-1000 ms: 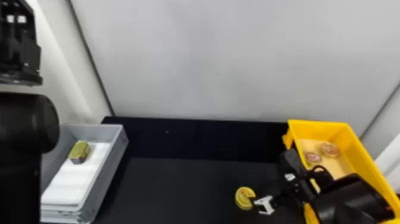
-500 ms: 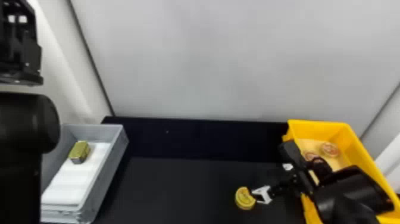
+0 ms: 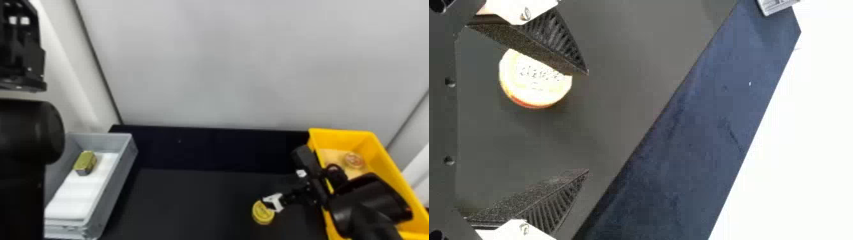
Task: Pick up the round yellow can and place it in the yellow rectangular box
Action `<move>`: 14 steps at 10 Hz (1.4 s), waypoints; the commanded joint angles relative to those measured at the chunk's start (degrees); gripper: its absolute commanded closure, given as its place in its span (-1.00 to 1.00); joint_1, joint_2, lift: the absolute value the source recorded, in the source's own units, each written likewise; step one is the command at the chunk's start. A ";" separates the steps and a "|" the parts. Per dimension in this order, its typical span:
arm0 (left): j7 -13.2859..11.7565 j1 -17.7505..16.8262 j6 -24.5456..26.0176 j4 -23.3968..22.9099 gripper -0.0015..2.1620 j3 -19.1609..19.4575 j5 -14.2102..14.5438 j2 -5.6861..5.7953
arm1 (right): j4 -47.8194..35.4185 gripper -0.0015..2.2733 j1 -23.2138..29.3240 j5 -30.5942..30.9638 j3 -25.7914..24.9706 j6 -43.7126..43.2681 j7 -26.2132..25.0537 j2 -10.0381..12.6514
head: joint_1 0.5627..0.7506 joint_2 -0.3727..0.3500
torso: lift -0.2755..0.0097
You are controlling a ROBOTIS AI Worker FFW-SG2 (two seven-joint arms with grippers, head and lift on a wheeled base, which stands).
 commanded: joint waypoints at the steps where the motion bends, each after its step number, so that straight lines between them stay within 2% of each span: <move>1: 0.01 -0.01 -0.04 0.00 -0.89 -0.13 0.00 -0.03 | 1.20 -0.92 -1.32 -2.23 2.39 1.34 -1.22 0.30 | 0.07 0.18 | 0.86; 14: 0.01 0.08 -0.21 -0.26 -0.89 0.05 0.00 0.15 | 7.26 -0.93 -1.40 -3.47 5.46 0.91 -1.13 1.09 | 0.07 0.18 | 0.86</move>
